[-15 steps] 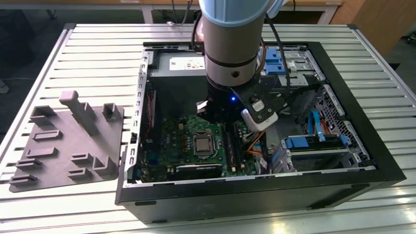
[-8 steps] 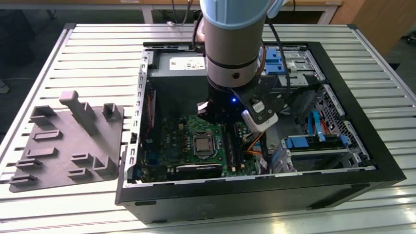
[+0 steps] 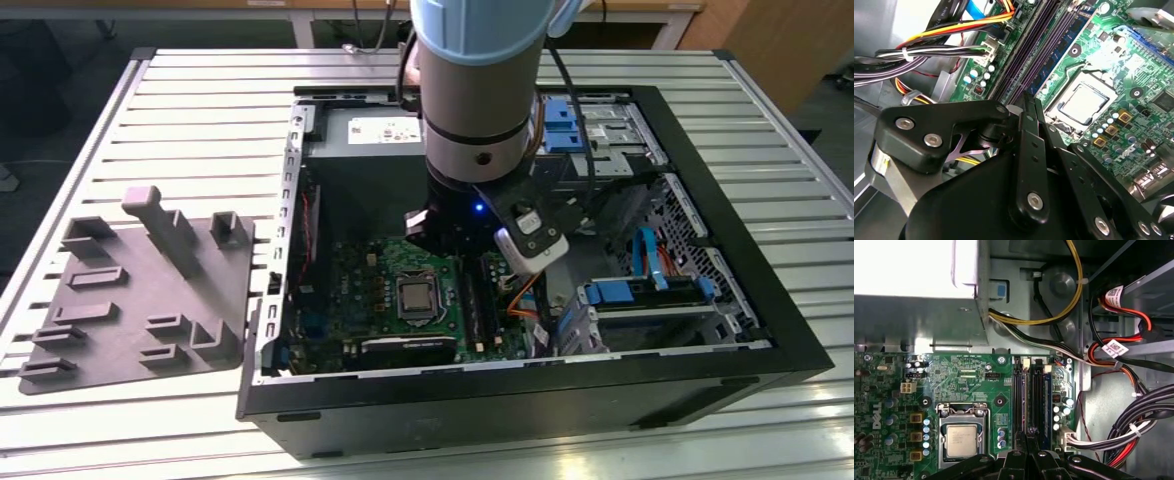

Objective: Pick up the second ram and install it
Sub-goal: 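Insert the second ram into the second slot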

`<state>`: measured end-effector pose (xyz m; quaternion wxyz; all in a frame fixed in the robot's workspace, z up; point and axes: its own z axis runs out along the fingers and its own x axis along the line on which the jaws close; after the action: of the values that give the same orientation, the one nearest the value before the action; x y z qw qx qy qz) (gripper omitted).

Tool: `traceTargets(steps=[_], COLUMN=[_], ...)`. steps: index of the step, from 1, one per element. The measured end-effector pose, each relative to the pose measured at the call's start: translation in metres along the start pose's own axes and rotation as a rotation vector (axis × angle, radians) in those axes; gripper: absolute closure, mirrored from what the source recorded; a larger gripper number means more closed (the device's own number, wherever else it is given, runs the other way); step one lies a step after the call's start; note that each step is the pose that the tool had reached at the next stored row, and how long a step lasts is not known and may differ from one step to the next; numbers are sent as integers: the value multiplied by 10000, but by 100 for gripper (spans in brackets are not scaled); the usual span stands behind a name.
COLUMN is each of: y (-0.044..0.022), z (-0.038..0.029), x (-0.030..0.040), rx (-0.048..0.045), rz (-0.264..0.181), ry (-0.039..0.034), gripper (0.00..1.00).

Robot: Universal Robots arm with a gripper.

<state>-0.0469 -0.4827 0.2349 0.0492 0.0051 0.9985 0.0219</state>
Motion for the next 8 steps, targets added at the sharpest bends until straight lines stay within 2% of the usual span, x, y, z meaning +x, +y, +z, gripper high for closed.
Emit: traceTargets(steps=[8], y=[14], z=[40], x=[-2], rx=[0], rz=[16], ry=[-1], gripper=[89])
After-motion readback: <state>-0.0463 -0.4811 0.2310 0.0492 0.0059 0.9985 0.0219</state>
